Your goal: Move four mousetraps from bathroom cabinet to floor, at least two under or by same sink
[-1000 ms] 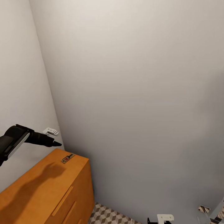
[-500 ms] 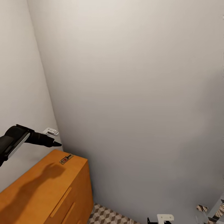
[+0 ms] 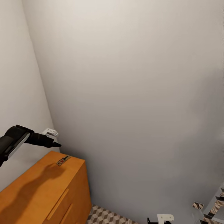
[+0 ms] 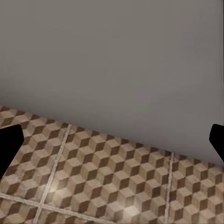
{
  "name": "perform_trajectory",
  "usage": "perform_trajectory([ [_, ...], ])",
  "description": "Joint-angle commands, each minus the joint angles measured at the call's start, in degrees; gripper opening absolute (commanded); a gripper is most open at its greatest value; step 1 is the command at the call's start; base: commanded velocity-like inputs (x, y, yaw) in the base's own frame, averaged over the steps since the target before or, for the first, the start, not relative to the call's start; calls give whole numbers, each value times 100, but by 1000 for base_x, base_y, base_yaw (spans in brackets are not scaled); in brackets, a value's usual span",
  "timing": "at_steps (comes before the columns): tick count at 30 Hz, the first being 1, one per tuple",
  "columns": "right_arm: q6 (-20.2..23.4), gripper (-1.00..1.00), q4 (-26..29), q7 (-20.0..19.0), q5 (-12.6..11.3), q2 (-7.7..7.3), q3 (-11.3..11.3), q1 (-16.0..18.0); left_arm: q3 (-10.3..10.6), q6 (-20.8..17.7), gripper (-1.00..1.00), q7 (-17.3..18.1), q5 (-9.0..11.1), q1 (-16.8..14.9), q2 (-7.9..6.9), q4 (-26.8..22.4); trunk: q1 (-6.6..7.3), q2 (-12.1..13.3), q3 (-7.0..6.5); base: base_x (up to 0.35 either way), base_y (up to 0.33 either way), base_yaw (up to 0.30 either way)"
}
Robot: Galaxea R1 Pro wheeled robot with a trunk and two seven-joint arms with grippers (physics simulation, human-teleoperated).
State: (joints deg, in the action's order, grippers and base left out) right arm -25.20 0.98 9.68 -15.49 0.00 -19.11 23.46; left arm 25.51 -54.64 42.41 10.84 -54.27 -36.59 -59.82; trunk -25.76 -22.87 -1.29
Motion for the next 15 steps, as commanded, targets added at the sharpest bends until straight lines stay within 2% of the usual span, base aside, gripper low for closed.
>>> perform_trajectory([
  [1,-11,100,-1,16,-42,0,-49,1,16,-38,100,-22,50,-5,-6,11,-2,-5,2,0,0,-65],
  [15,-9,100,-1,25,-42,0,-49,1,22,45,100,-22,50,-5,-6,283,-2,-5,1,0,0,-13],
])
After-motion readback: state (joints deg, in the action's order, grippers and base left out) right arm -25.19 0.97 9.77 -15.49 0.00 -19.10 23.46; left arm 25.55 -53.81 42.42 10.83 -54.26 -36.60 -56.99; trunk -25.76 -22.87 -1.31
